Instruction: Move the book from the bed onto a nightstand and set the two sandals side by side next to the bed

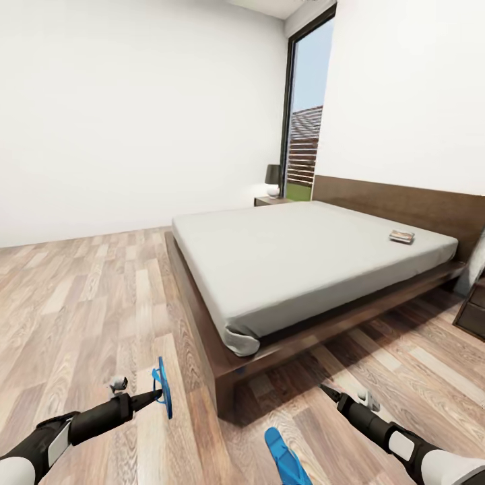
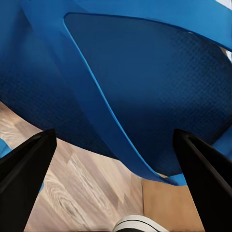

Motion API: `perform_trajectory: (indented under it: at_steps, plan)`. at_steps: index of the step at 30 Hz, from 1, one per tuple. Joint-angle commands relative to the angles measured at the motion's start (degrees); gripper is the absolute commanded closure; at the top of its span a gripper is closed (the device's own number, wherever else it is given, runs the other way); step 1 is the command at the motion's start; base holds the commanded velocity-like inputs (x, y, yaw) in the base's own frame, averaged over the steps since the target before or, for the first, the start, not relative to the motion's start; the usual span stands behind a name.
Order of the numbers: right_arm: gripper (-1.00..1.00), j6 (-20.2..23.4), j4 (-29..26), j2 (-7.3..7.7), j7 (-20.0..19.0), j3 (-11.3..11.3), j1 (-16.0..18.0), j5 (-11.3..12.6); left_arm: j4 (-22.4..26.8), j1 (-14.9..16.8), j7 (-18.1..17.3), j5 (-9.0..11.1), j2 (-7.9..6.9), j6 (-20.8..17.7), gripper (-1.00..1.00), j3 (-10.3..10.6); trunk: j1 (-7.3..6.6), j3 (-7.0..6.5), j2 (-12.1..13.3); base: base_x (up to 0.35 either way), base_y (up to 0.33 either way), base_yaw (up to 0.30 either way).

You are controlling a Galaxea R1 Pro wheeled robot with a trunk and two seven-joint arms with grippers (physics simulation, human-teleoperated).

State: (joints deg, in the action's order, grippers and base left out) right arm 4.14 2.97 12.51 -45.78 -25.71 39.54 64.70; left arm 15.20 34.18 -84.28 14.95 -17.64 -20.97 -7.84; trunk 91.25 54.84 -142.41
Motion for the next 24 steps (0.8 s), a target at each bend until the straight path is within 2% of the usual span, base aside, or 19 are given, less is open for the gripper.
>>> perform_trajectory:
  at_steps: [1,8,24]
  plan:
    - [-1.0,0.43,0.19,-0.03,-0.36,-0.3,0.1,0.6,0.01,0.01,-0.21,0.24,-0.03,-0.62,1.0,0.11,-0.01,0.06,-0.03,0.0,0.109,-0.25]
    - [-1.0,0.4,0.19,-0.04,-0.36,-0.33,0.16,0.6,0.01,0.01,-0.14,0.25,0.05,-0.5,1.0,0.11,-0.01,0.06,-0.03,0.0,0.091,-0.239]
    - [-1.0,0.42,0.19,-0.11,-0.36,-0.36,0.18,0.6,0.01,0.01,-0.29,0.25,0.0,-0.48,1.0,0.11,-0.01,0.06,-0.03,0.0,0.004,-0.223]
